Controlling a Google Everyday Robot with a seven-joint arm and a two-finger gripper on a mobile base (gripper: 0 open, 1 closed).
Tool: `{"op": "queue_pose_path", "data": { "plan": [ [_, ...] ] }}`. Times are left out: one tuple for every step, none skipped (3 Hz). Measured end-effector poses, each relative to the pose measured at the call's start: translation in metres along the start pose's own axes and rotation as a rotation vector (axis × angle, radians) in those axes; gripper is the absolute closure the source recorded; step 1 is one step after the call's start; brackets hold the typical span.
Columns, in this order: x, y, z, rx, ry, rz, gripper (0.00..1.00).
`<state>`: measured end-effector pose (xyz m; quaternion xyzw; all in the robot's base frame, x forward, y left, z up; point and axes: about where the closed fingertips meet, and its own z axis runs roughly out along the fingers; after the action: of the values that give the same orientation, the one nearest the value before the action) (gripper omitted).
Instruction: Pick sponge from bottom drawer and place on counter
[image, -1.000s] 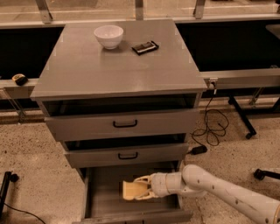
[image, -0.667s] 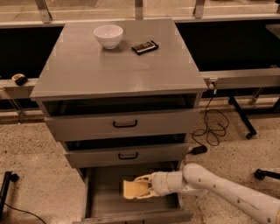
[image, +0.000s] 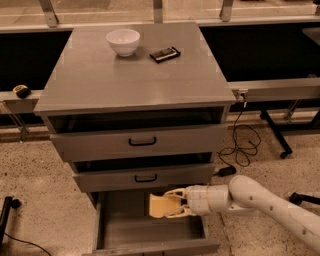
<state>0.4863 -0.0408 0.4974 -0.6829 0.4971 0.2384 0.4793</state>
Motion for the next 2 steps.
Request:
{"op": "queue_pose_path", "data": {
  "plan": [
    [-0.064,-0.035,-0.075,-0.009,0.016,0.037,1.0],
    [-0.087,-0.08,-0.125,-0.045,0.065,0.133,1.0]
  ]
}}
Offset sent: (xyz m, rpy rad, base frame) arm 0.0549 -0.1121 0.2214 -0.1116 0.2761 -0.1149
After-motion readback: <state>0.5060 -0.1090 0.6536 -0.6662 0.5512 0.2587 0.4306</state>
